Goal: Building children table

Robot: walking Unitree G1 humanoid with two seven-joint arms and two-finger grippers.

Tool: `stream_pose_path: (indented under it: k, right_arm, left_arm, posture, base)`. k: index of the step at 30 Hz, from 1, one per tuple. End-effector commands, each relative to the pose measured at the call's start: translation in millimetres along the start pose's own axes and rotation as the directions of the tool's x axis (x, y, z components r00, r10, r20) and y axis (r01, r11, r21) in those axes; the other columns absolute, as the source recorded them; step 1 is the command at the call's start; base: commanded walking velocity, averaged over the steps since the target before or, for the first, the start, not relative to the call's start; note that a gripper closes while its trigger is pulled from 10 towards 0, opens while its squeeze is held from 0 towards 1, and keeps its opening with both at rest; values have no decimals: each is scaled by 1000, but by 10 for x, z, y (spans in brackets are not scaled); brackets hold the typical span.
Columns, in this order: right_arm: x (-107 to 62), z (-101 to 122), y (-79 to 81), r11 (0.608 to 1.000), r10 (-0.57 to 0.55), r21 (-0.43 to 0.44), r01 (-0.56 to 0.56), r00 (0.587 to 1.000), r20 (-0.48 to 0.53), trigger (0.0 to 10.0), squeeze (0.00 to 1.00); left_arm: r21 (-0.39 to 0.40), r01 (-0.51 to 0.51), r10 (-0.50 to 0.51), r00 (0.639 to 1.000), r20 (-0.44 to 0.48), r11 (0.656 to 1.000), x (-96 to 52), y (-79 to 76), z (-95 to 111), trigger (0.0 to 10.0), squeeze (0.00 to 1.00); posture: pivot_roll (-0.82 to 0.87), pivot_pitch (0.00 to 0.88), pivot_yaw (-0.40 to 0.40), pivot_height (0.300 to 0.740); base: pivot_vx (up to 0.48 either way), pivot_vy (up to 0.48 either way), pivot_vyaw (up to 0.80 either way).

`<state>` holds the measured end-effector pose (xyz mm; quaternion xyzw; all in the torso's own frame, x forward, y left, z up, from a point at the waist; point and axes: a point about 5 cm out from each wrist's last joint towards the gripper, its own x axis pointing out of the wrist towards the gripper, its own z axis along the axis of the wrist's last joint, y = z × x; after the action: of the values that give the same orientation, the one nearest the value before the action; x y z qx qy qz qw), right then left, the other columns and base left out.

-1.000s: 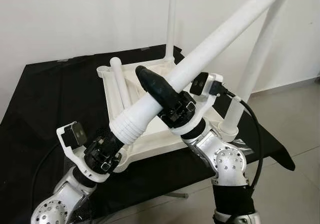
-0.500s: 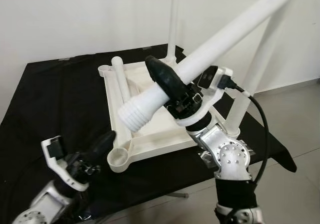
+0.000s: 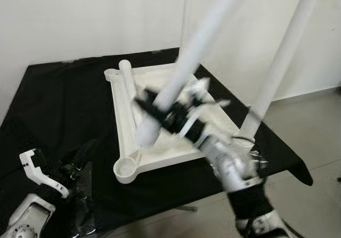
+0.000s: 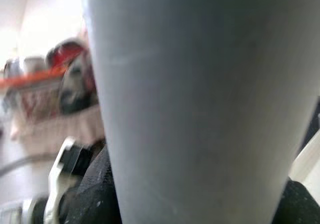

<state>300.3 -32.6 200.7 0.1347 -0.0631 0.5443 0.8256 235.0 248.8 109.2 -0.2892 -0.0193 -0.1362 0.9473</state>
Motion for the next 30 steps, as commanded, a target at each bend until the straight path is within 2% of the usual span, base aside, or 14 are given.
stream_pose_path:
  k: [1, 5, 9, 11, 13, 17, 23, 27, 30]
  right_arm:
    - [-12, -6, 54, 999, 42, -31, -43, 999, -9, 10000, 0]
    - [-59, -86, 140, 991, 123, -40, -125, 991, -57, 10000, 0]
    - [-82, -103, 158, 988, 142, -48, -146, 987, -76, 10000, 0]
    - [-147, -142, 182, 983, 169, -57, -177, 979, -112, 10000, 0]
    - [-147, -142, 182, 983, 169, -57, -177, 979, -112, 10000, 0]
    - [-308, -239, 203, 967, 218, -86, -239, 955, -200, 10000, 0]
    - [-368, -249, 146, 967, 199, -111, -228, 954, -226, 10000, 0]
    - [-406, -220, 59, 970, 163, -138, -198, 958, -234, 10000, 0]
    - [-423, -200, 10, 971, 139, -157, -180, 961, -240, 10000, 0]
  left_arm:
    - [42, -7, 8, 1000, -16, 999, 82, -102, -65, 10000, 0]
    - [164, 9, 2, 998, -70, 986, 210, -269, -237, 10000, 0]
    - [189, 14, 2, 996, -87, 982, 232, -296, -274, 10000, 0]
    - [248, 12, 17, 993, -114, 969, 270, -329, -334, 10000, 0]
    - [248, 12, 17, 993, -114, 969, 270, -329, -334, 10000, 0]
    - [356, -28, 79, 988, -130, 934, 313, -342, -434, 10000, 0]
    - [395, -34, 99, 984, -146, 918, 306, -345, -515, 10000, 0]
    - [457, -23, 112, 979, -169, 889, 304, -351, -607, 10000, 0]
    - [474, -15, 111, 978, -176, 880, 309, -360, -628, 10000, 0]
  posture:
    - [8, 0, -61, 740]
    - [-8, 0, -52, 740]
    - [-11, 0, -49, 740]
    - [-21, 0, -38, 740]
    - [-21, 0, -38, 740]
    - [-29, 0, -29, 740]
    - [-31, 0, -29, 740]
    - [-31, 0, -31, 740]
    - [-31, 0, -32, 740]
  base:
    - [0, 0, 0]
    - [0, 0, 359]
    - [0, 0, 780]
    - [0, 0, 800]
    - [0, 0, 800]
    - [0, 0, 800]
    - [0, 0, 800]
    - [0, 0, 800]
    - [0, 0, 792]
